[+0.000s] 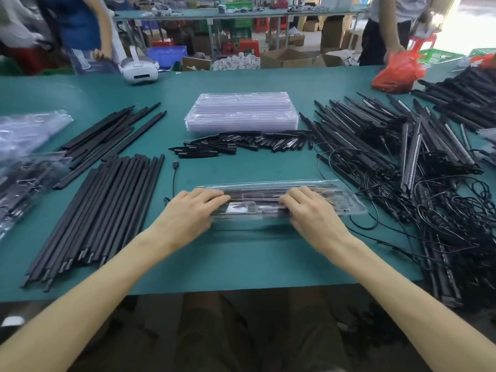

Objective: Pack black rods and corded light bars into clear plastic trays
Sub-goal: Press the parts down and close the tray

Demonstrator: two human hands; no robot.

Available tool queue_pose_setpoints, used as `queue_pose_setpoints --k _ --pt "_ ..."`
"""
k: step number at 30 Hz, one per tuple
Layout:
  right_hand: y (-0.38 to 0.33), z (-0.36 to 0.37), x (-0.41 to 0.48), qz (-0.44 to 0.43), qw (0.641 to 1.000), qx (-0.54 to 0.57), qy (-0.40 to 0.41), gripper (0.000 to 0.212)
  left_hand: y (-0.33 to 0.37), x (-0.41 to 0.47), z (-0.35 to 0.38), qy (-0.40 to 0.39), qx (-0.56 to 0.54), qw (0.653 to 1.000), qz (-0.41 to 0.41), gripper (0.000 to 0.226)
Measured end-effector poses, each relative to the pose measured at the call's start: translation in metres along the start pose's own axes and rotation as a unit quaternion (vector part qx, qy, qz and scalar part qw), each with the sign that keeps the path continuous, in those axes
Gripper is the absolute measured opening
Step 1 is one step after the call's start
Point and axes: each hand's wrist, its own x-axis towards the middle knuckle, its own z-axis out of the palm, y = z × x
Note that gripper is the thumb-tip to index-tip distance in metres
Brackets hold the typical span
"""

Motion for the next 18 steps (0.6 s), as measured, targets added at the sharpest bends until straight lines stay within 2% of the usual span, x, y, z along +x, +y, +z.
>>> queue_pose_setpoints --k 5,8,11,14,18 --pt "0.007 0.000 -0.014 -0.008 0.997 0.080 -0.021 0.034 -0.010 -0.022 0.011 0.035 -0.014 0.999 0.019 0.064" --pt "0.015 -0.007 -0.013 0.039 0.979 0.179 -0.091 0.063 -0.018 -0.027 0.012 0.084 -0.024 0.995 0.039 0.071" --pt "0.031 -0.012 -0.006 0.117 0.961 0.238 -0.073 0.069 -0.029 -0.030 0.006 0.136 -0.011 0.988 0.067 0.076" --pt "0.050 -0.015 0.003 0.187 0.950 0.229 -0.096 0.080 -0.038 -0.029 0.000 0.184 -0.007 0.979 0.086 0.062" --pt "0.063 -0.011 0.009 0.189 0.949 0.207 -0.145 0.074 -0.048 -0.023 -0.008 0.227 -0.003 0.971 0.075 0.053"
